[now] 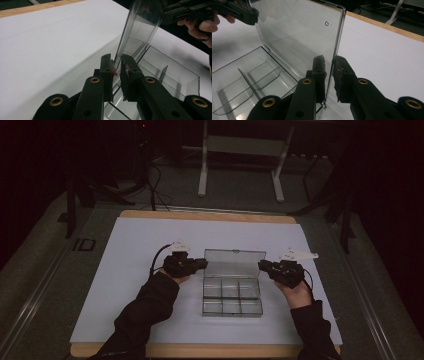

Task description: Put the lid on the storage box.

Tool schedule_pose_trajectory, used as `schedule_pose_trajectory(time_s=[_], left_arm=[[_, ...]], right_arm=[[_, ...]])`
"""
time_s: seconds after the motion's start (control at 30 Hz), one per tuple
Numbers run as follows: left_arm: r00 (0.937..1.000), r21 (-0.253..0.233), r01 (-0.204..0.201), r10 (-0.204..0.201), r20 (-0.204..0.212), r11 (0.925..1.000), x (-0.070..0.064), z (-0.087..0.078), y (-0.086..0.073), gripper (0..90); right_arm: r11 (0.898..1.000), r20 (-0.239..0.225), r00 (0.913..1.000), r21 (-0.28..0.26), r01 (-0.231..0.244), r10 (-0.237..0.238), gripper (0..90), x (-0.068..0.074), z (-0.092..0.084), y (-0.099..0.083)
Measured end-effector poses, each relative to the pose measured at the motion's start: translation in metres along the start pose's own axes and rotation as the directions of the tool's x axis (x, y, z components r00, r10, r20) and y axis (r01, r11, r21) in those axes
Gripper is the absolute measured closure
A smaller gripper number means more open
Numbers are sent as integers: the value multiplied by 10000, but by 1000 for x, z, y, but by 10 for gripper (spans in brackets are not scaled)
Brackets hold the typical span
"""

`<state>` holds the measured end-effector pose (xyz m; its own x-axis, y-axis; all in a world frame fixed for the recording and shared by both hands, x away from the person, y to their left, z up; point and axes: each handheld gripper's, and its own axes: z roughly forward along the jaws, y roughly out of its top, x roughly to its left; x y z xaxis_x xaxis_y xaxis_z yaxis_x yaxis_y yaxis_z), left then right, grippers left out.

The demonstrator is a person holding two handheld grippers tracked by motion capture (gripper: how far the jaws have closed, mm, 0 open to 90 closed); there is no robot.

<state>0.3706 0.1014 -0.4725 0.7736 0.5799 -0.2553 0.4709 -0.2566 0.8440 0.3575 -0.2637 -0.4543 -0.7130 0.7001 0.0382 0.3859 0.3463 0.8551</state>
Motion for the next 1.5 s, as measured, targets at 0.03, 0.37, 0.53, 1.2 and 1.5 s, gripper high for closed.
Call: schedule_pose_trajectory(time_s=[0.03, 0.37, 0.53, 1.2, 1.5], left_arm=[[10000, -5, 2, -2, 38, 10000, 0, -1, -1, 819], [9998, 152, -208, 208, 28, 9997, -9, -6, -6, 820], [9993, 302, -359, 358, 43, 9989, -15, -10, -10, 817], [9981, 601, -567, 552, 277, 9966, -27, -17, -26, 819], [9959, 847, -853, 825, 361, 9928, -32, -18, -32, 819]], right_arm=[[10000, -23, 10000, -38, -37, 37, 793, 0, 0, -1], [9998, -182, 9997, -57, 180, -181, 792, 5, -8, -8], [9998, -457, 9988, -60, 164, -167, 792, 8, -15, -13], [9994, -861, 9957, -44, 351, -353, 794, 16, -26, -33], [9990, -1086, 9932, 103, 428, -414, 792, 18, -27, -42]])
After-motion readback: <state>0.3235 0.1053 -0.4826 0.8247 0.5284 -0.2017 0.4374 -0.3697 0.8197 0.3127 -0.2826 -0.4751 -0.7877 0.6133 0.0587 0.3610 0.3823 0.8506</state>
